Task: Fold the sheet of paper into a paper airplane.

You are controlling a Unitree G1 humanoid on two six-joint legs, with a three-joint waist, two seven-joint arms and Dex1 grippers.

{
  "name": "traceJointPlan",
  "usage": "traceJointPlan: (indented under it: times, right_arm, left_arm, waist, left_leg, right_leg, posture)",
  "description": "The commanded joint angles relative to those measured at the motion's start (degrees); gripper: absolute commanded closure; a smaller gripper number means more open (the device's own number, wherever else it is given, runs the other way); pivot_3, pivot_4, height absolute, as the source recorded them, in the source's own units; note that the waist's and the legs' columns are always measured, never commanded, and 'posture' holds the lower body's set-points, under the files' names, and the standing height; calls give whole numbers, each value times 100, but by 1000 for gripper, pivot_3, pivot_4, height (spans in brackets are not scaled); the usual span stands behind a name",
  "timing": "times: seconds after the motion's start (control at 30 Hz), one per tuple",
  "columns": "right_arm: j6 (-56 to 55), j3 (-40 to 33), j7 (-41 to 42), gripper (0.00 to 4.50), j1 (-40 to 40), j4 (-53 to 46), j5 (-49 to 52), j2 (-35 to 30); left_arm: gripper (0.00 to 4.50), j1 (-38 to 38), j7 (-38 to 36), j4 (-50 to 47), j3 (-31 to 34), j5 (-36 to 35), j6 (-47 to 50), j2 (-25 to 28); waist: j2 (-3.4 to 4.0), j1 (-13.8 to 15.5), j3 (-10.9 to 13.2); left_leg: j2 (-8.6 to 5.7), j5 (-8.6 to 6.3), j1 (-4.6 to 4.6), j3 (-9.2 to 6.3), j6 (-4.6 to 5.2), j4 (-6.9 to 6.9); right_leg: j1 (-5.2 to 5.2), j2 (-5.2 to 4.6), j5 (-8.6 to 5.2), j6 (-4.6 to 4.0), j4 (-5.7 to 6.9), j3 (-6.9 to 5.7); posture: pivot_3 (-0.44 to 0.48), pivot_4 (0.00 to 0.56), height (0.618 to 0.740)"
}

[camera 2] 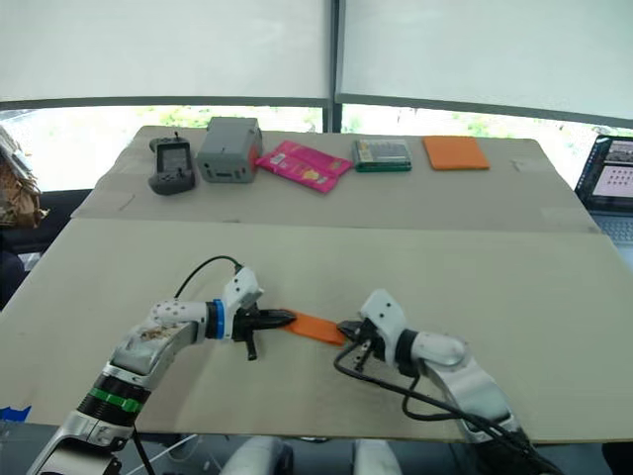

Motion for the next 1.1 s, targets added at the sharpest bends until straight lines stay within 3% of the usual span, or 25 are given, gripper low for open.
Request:
traceJointPlan:
  times: [0.03, 0.23, 0.4, 0.63, 0.73, 0.87, 1.1]
  right_arm:
    - [147, -239, 15, 4461, 412, 221, 43, -177]
    - [27, -866, -38, 4461, 201, -340, 880, 228]
    - [300, -1015, 184, 4461, 91, -779, 1405, 163]
    - [862, -697, 488, 4461, -269, -1269, 1720, -262]
    - [1426, -332, 401, 4461, -569, -1676, 1804, -361]
    - [2060, 141, -112, 4461, -1224, -1560, 1396, -318]
    - [1932, 947, -179, 4461, -2313, -1022, 677, -189]
  left_arm:
    - [4500, 11, 38, 97, 113, 8, -7, 60]
    - [4500, 79, 25, -7, 196, -90, 34, 37]
    - [4500, 146, 41, -194, 373, -250, 114, 85]
    - [4500, 171, -57, -752, 914, -805, 454, 323]
    - [4500, 667, -379, -1188, 1447, -1243, 744, 897]
    - [4500, 1113, -506, -1439, 1595, -1375, 866, 1359]
    - [4500, 1537, 7, -1985, 1779, -1525, 1011, 1307]
  waist:
    - [0, 0, 0]
    - [1, -10, 1]
    - [4, -35, 3]
    - [6, -83, 11]
    - [9, -161, 13]
    - [14, -157, 16]
    - [13, -76, 18]
  left_leg:
    - [1, 0, 4, 0, 0, 0]
    - [6, -2, 8, -7, 4, -1]
    - [7, -2, -26, -6, 4, -2]
    - [7, -2, -51, -7, 4, 0]
    - [12, -3, -54, -6, 4, -4]
    - [10, -3, -74, -6, 4, -6]
    - [-1, 2, -110, 0, -1, 9]
  right_leg:
    - [6, 0, 0, 0, -4, 0]
    - [27, 3, 3, 4, -32, -11]
    - [-15, 2, 6, 2, -23, -6]
    - [-35, 2, 7, 2, -24, -9]
    - [-44, 4, 7, 2, -24, -4]
    - [-77, 3, 7, 1, -10, -2]
    - [-123, -8, 9, -2, 20, 2]
  posture:
    - [0, 150, 740]
    - [0, 150, 740]
    - [0, 150, 740]
    - [0, 150, 740]
    - [0, 150, 740]
    - [0, 150, 740]
    - [0, 150, 740]
